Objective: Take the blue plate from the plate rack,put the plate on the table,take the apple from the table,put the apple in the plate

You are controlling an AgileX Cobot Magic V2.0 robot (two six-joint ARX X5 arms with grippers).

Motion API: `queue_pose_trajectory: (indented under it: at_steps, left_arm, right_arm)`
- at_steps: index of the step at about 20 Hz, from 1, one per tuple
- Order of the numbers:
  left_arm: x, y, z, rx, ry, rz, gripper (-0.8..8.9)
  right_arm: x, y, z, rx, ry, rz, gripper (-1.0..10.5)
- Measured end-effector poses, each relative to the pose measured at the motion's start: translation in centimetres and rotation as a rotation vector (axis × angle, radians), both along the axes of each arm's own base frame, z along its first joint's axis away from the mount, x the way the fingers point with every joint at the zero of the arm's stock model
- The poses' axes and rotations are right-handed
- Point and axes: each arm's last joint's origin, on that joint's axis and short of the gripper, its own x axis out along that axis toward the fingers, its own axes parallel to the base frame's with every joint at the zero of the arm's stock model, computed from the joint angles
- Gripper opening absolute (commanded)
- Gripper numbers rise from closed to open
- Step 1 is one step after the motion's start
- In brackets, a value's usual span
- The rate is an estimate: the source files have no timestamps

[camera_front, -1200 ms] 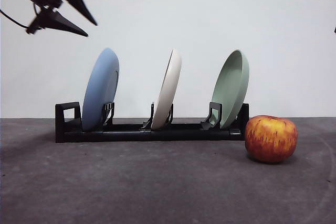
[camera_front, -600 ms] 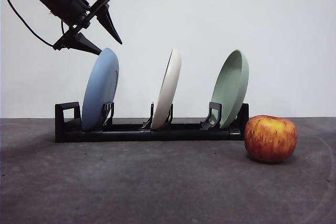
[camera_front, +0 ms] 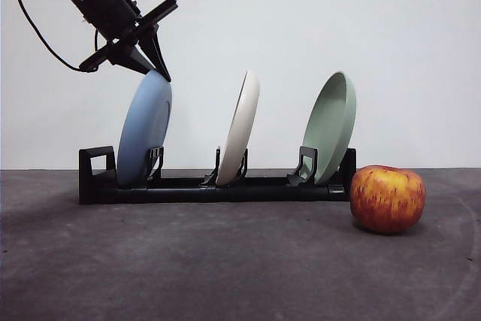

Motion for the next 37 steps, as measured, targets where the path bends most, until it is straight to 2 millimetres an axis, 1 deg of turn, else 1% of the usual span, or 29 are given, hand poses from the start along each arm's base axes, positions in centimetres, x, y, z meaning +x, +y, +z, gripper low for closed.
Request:
queue_pose_trajectory:
  at_steps: [6, 10, 12, 14, 18, 21, 23, 25, 26, 28, 29, 32, 35, 37]
  left_arm:
    - [0.0, -0.1, 0.0, -0.004, 0.000, -0.005, -0.08]
    - [0.0, 0.7, 0.1, -0.046, 0.013, -0.026, -0.08]
    - [-0.3, 1.1, 0.6, -0.057, 0.015, -0.027, -0.08]
    - [-1.2, 1.4, 2.0, -0.074, -0.012, -0.035, -0.08]
    - [-4.2, 2.3, 6.8, -0.089, -0.135, -0.029, -0.08]
    - [-6.8, 2.8, 9.9, -0.133, -0.215, -0.075, -0.08]
    - [-9.0, 2.8, 11.9, -0.171, -0.253, -0.145, -0.08]
    - [-11.8, 2.2, 13.6, -0.159, -0.291, -0.213, -0.08]
    - [-13.0, 2.0, 14.1, -0.140, -0.304, -0.247, -0.08]
    - [-15.1, 1.3, 14.2, -0.066, -0.293, -0.326, -0.08]
    - [-15.9, 0.7, 13.7, -0.017, -0.254, -0.380, -0.08]
    - [-17.5, -1.0, 12.0, 0.100, -0.133, -0.547, -0.08]
    - [-18.8, -3.1, 11.6, 0.130, -0.131, -0.677, -0.08]
    - [-19.5, -4.4, 11.6, 0.179, -0.145, -0.715, -0.08]
  right_arm:
    - [0.0, 0.0, 0.0, -0.001, 0.000, 0.000, 0.1]
    - [0.0, -0.1, 0.0, -0.037, 0.000, -0.023, 0.1]
    - [0.0, -0.2, 0.0, -0.046, -0.001, -0.029, 0.1]
    - [0.0, -0.2, 0.0, -0.048, -0.001, -0.030, 0.1]
    - [0.0, -0.2, 0.0, -0.054, -0.002, -0.034, 0.1]
    - [0.0, -0.2, 0.0, -0.055, -0.002, -0.034, 0.1]
    - [0.0, -0.2, 0.0, -0.055, -0.002, -0.034, 0.1]
    - [0.0, -0.2, 0.0, -0.055, -0.002, -0.034, 0.1]
    - [0.0, -0.2, 0.0, -0.055, -0.002, -0.034, 0.1]
    - [0.0, -0.2, 0.0, -0.055, -0.002, -0.034, 0.1]
    - [0.0, -0.2, 0.0, -0.055, -0.002, -0.034, 0.1]
    - [0.0, -0.2, 0.0, -0.055, -0.002, -0.034, 0.1]
    - [0.0, -0.2, 0.0, -0.054, -0.002, -0.034, 0.1]
    - [0.0, -0.2, -0.1, -0.055, 0.000, -0.034, 0.1]
